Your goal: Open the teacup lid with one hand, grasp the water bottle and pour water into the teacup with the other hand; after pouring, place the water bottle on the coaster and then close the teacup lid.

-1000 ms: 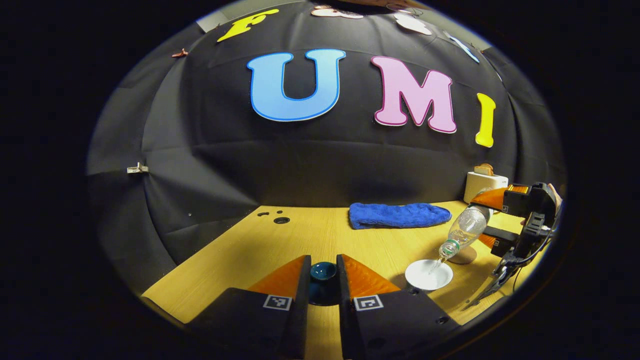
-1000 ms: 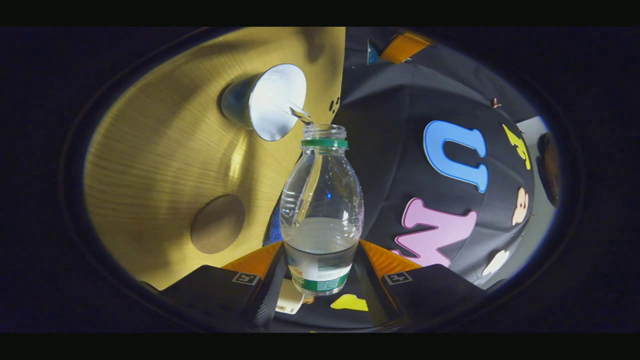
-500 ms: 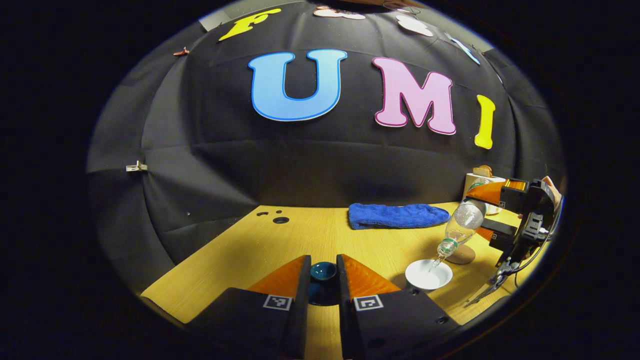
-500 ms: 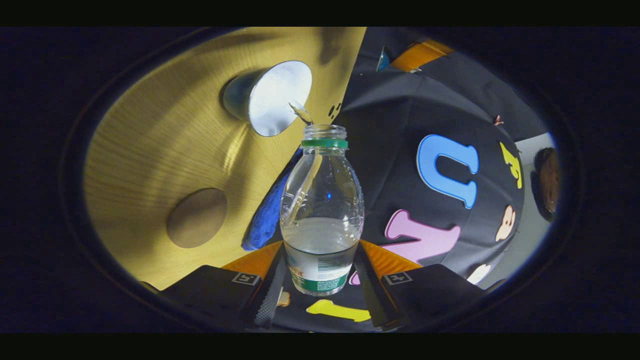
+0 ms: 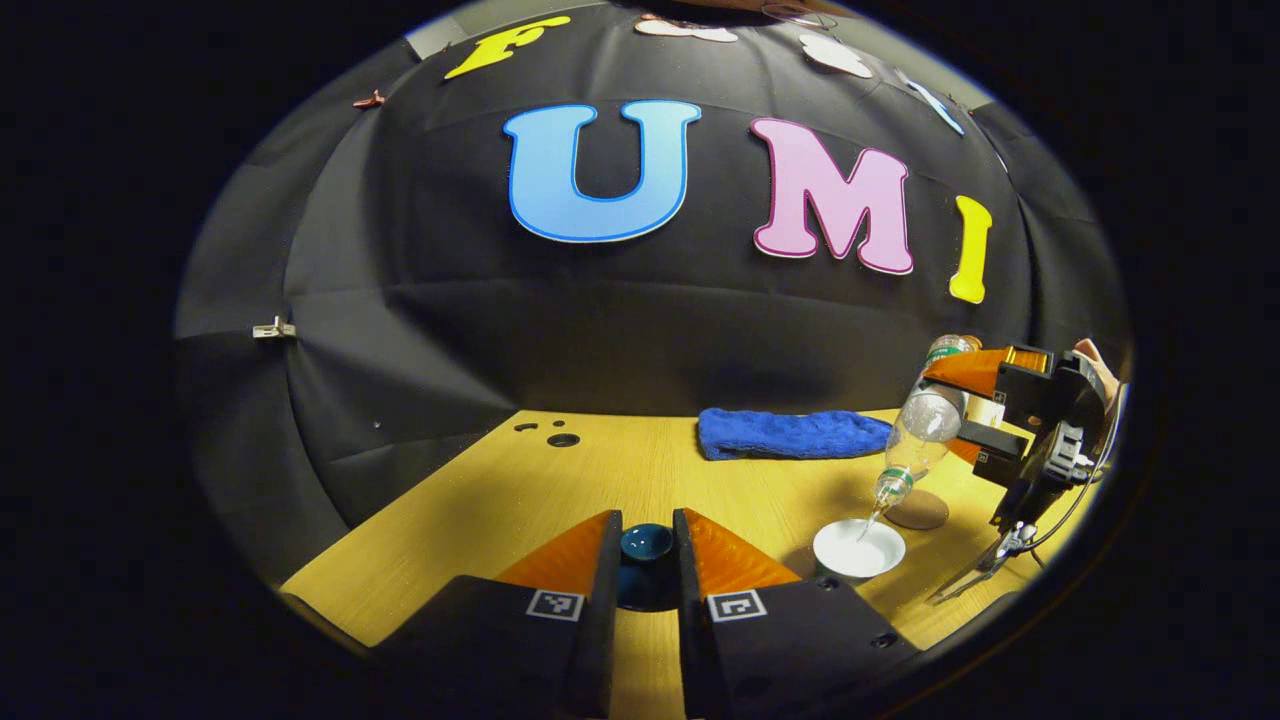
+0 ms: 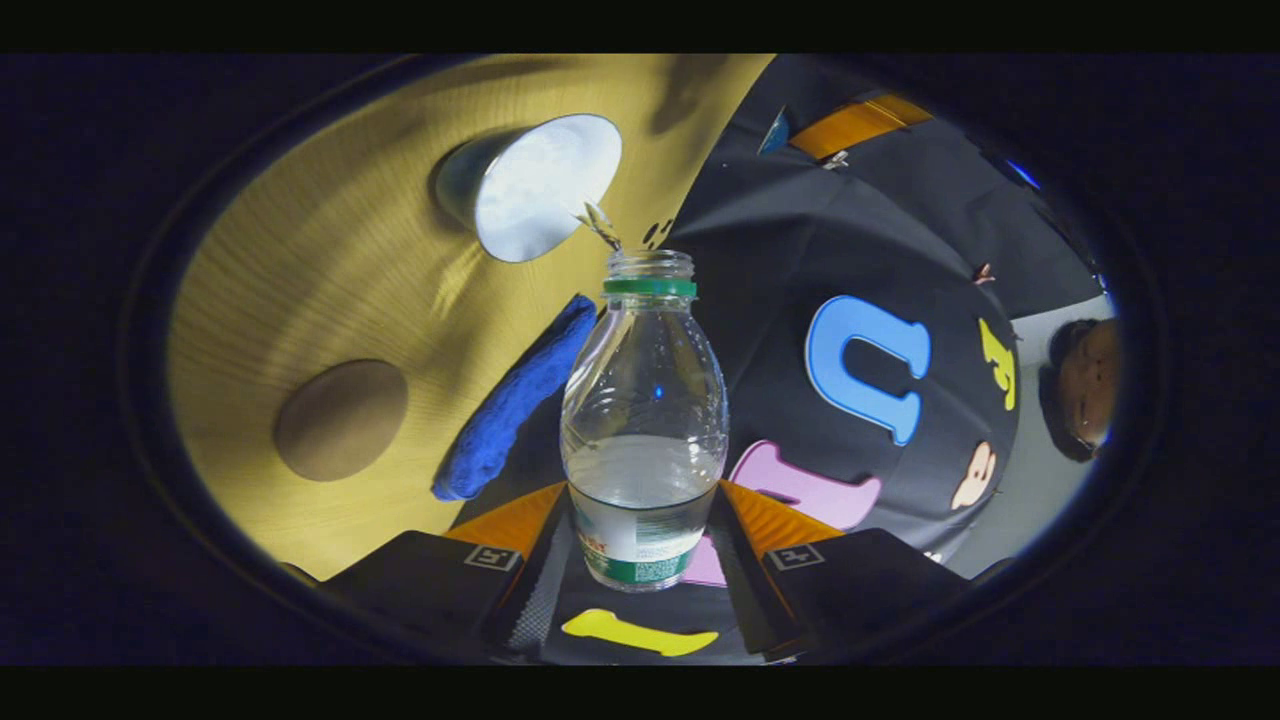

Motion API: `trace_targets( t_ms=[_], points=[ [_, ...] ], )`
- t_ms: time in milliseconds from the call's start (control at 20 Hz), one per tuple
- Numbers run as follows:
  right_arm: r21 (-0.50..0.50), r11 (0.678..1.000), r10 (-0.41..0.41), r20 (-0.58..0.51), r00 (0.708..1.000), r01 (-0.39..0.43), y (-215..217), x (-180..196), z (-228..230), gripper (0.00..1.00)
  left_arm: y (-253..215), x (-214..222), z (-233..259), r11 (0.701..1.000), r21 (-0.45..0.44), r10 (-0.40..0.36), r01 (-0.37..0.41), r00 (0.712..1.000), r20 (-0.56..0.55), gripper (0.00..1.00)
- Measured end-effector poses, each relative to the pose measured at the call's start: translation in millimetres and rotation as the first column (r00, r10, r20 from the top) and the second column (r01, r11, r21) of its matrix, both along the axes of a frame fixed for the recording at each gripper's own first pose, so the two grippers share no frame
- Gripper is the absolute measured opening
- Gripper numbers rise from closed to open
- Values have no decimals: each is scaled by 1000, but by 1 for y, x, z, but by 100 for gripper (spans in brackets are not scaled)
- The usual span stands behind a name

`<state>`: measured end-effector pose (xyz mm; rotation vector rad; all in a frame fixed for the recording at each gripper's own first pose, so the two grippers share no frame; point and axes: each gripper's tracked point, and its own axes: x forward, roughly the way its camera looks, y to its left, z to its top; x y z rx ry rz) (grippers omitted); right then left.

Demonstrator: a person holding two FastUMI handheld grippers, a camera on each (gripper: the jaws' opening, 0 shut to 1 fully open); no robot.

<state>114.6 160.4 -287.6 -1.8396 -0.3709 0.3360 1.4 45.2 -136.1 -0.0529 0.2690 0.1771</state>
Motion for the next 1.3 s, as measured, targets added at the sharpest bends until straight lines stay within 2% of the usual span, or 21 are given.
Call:
trace_targets(
  t_ms=[100,150,450,500,850,950,1050,1100,1200,1250,1300],
  points=[
    [-14,999,38,60,997,-38,8,3,14,74,0,1,0,1000,-2,-1,1,1000,2,27],
    [-18,998,59,89,994,-57,11,2,20,74,0,0,-1,1000,-4,-1,1,1000,3,31],
    [-49,987,163,198,967,-156,23,-8,38,74,2,-1,-1,1000,-4,5,-5,1000,3,31],
    [-45,986,167,202,965,-161,23,-7,39,74,2,0,-1,1000,-5,5,-5,1000,3,27],
    [-62,985,170,244,955,-160,14,-2,52,74,-1,-1,2,1000,3,4,-4,1000,8,27],
    [-51,987,158,198,967,-151,10,0,39,74,-2,-1,3,1000,7,4,-4,1000,6,27],
    [25,992,123,78,989,-126,4,2,13,74,-4,-1,3,1000,6,4,-4,1000,4,31],
    [80,992,95,20,995,-96,0,2,2,74,-4,0,3,1000,5,3,-3,1000,3,27],
    [200,980,34,-100,994,-14,-9,2,-18,74,-5,0,2,1000,6,8,-8,1000,2,27],
    [260,965,6,-163,987,37,-11,1,-28,74,-6,0,2,1000,6,9,-9,1000,1,31],
    [321,943,-8,-224,974,82,-12,-2,-36,74,-7,-1,1,1000,5,10,-10,1000,-2,27]
  ],
)
